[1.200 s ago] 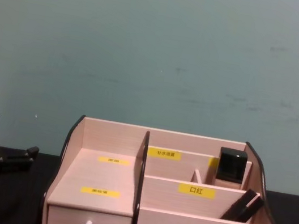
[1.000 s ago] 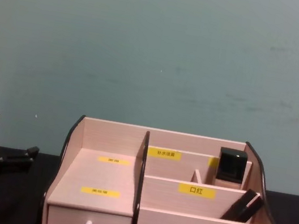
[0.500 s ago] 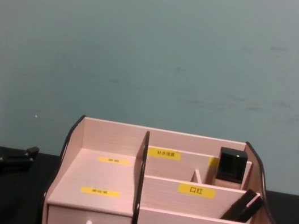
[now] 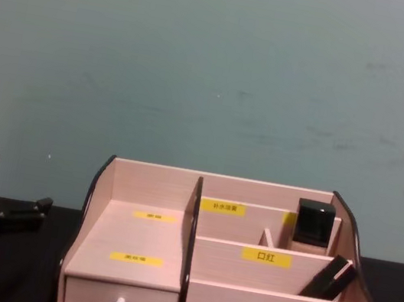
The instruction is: Pick up the facial cleanser and watermelon frost from the table and place them into the tiered storage box.
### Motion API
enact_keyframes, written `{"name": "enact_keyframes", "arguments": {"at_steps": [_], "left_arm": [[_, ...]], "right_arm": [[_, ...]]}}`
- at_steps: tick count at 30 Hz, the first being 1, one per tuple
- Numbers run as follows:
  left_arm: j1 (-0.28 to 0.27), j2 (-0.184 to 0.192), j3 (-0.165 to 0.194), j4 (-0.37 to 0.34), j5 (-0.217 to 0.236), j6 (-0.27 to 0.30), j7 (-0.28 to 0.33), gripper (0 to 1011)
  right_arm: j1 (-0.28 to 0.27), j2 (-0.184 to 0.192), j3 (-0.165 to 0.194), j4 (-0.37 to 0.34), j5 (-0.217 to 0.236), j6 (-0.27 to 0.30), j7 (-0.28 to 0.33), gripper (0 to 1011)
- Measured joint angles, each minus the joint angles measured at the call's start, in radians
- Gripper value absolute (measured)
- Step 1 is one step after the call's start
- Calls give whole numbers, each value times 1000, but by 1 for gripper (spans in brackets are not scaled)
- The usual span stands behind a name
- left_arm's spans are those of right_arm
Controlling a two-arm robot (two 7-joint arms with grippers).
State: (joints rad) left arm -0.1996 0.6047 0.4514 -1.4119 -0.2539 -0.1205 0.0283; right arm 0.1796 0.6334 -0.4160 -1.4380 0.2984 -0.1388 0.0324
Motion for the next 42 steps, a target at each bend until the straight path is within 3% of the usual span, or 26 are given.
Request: {"name": "enact_keyframes", "arguments": {"at_steps": [6, 10, 14, 17, 18, 24, 29, 42], "left_arm": [[0, 0, 0, 0, 0, 0, 0, 1010], [0, 0, 0, 0, 0, 0, 0, 1010], [0, 0, 0, 0, 0, 0, 0, 1010], [0, 0, 0, 0, 0, 0, 0, 1010], [0, 0, 0, 0, 0, 0, 0, 1010], [0, 0, 0, 0, 0, 0, 0, 1010], [0, 0, 0, 0, 0, 0, 0, 1010], [0, 0, 0, 0, 0, 0, 0, 1010]], "right_arm": [[-71, 73, 83, -114, 87, -6, 70, 1003], [-136, 142, 143, -228, 135, 26, 107, 1002], [-230, 217, 216, -360, 203, 74, 147, 1002], [-287, 252, 260, -425, 235, 92, 160, 1003], [-328, 273, 290, -467, 256, 98, 170, 1003], [-464, 317, 393, -593, 334, 109, 219, 1003], [-510, 323, 411, -650, 373, 137, 261, 1003], [-497, 299, 319, -693, 397, 247, 319, 1002]]}}
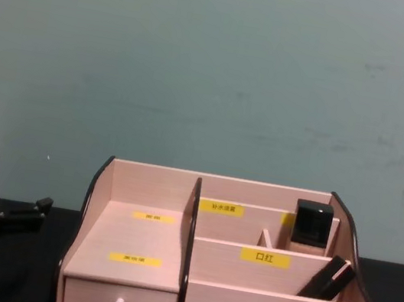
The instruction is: Pick up the facial cleanser and watermelon frost from the table and place them into the tiered storage box.
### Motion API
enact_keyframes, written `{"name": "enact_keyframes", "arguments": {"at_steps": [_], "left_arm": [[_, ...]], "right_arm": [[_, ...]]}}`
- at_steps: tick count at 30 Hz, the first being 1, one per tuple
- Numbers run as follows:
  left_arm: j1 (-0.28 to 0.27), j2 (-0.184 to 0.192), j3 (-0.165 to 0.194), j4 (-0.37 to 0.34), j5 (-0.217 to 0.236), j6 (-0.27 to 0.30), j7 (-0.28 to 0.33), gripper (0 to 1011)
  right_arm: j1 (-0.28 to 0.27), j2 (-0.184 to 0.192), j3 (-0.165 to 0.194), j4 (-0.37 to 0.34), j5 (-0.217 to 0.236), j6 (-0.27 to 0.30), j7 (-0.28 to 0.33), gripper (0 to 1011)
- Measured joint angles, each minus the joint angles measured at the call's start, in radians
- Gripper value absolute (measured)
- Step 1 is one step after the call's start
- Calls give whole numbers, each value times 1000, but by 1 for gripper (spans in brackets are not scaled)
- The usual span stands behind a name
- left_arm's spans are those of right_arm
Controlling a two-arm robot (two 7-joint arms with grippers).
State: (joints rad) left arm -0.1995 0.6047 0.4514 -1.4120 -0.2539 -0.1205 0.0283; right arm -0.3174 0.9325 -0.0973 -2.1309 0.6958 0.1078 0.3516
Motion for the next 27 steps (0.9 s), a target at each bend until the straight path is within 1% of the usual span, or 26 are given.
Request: {"name": "enact_keyframes", "arguments": {"at_steps": [1, 6, 10, 13, 17, 20, 21, 23, 27], "left_arm": [[0, 0, 0, 0, 0, 0, 0, 1010], [0, 0, 0, 0, 0, 0, 0, 1010], [0, 0, 0, 0, 0, 0, 0, 1010], [0, 0, 0, 0, 0, 0, 0, 1010], [0, 0, 0, 0, 0, 0, 0, 1010], [0, 0, 0, 0, 0, 0, 0, 1010], [0, 0, 0, 0, 0, 0, 0, 1010], [0, 0, 0, 0, 0, 0, 0, 1010], [0, 0, 0, 0, 0, 0, 0, 1010]], "right_arm": [[0, 0, 0, 0, 0, 0, 0, 1002], [1, -10, -22, -5, -23, 46, -6, 1002], [6, -16, -37, -4, -36, 66, -7, 1002], [17, -31, -55, 4, -47, 87, -3, 1002], [27, -43, -72, 15, -55, 103, 1, 1002], [39, -59, -92, 32, -67, 118, 6, 1002], [39, -59, -92, 32, -67, 118, 6, 1002], [48, -72, -107, 45, -77, 127, 8, 1003], [55, -83, -119, 57, -83, 135, 12, 1002]]}}
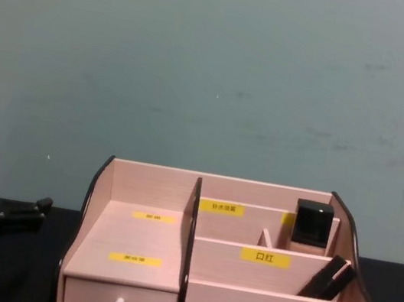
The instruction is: Pick up the facial cleanser and watermelon frost from the table and place them into the tiered storage box.
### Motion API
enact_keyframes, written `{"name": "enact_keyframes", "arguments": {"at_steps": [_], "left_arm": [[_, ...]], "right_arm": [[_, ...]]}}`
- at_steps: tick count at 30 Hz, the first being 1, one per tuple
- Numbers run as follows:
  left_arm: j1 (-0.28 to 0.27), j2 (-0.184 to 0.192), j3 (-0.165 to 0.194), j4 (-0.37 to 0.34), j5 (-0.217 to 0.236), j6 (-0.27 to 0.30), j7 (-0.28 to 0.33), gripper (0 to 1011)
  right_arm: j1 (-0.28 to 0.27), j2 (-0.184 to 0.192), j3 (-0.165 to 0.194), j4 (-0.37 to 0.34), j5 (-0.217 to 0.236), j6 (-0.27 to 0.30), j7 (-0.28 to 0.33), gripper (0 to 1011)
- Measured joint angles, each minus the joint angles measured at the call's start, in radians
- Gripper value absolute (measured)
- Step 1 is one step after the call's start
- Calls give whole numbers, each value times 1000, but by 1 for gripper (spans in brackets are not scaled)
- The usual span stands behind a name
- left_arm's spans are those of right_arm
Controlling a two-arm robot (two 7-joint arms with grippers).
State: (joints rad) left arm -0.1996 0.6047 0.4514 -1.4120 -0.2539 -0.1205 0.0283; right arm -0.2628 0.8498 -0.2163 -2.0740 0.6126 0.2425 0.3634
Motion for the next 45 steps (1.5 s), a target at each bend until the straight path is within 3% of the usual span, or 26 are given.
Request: {"name": "enact_keyframes", "arguments": {"at_steps": [30, 45], "left_arm": [[0, 0, 0, 0, 0, 0, 0, 1010], [0, 0, 0, 0, 0, 0, 0, 1010]], "right_arm": [[48, -51, -81, 102, -55, 30, 29, 1003], [60, -79, -100, 144, -62, 38, 25, 1002]]}}
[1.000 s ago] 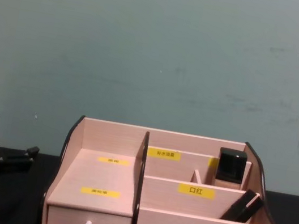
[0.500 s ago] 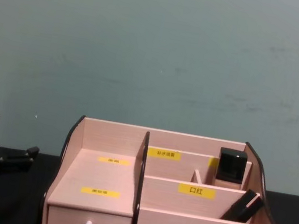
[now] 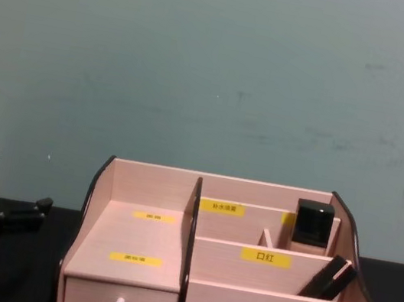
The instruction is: Pick up the facial cleanser and watermelon frost from the table and place them into the tiered storage box.
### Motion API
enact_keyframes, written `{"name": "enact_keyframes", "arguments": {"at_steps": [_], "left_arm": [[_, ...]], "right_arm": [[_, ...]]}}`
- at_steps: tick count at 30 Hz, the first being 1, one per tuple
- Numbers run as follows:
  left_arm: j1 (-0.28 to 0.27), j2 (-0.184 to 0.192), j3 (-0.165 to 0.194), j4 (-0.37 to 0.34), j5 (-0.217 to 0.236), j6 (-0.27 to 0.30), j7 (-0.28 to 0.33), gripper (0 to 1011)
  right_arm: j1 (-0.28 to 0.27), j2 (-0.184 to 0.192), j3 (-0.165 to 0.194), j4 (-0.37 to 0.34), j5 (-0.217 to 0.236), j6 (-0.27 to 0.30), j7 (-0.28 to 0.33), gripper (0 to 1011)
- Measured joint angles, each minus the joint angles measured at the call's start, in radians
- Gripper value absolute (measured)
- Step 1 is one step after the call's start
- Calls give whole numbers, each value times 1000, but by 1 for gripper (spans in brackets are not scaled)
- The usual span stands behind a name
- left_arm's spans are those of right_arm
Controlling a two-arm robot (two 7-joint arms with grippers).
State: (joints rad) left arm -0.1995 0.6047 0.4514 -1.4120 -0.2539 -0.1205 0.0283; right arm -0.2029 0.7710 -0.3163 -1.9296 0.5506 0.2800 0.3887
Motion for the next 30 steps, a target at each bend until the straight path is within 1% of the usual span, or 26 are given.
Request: {"name": "enact_keyframes", "arguments": {"at_steps": [4, 6, 8, 9, 10, 12, 14, 15, 16, 19, 30], "left_arm": [[0, 0, 0, 0, 0, 0, 0, 1010], [0, 0, 0, 0, 0, 0, 0, 1010], [0, 0, 0, 0, 0, 0, 0, 1010], [0, 0, 0, 0, 0, 0, 0, 1010], [0, 0, 0, 0, 0, 0, 0, 1009], [0, 0, 0, 0, 0, 0, 0, 1010], [0, 0, 0, 0, 0, 0, 0, 1010], [0, 0, 0, 0, 0, 0, 0, 1010], [0, 0, 0, 0, 0, 0, 0, 1010], [0, 0, 0, 0, 0, 0, 0, 1010], [0, 0, 0, 0, 0, 0, 0, 1010]], "right_arm": [[-1, 1, 0, -1, 0, 0, 0, 1002], [-1, 2, 1, -1, 0, 0, 0, 944], [-1, 2, 1, -2, 0, 0, 0, 918], [-1, 2, 1, -2, 0, -1, 0, 869], [-1, 3, 1, -2, 0, -1, 0, 869], [-1, 3, 1, -2, 0, -1, 0, 821], [-1, 3, 2, -3, 0, -1, 0, 747], [-1, 3, 2, -3, 0, -1, 0, 732], [-2, 3, 2, -3, 0, -1, 1, 677], [-2, 4, 2, -3, 0, -1, 1, 613], [-2, 5, 2, -5, 0, -4, 3, 613]]}}
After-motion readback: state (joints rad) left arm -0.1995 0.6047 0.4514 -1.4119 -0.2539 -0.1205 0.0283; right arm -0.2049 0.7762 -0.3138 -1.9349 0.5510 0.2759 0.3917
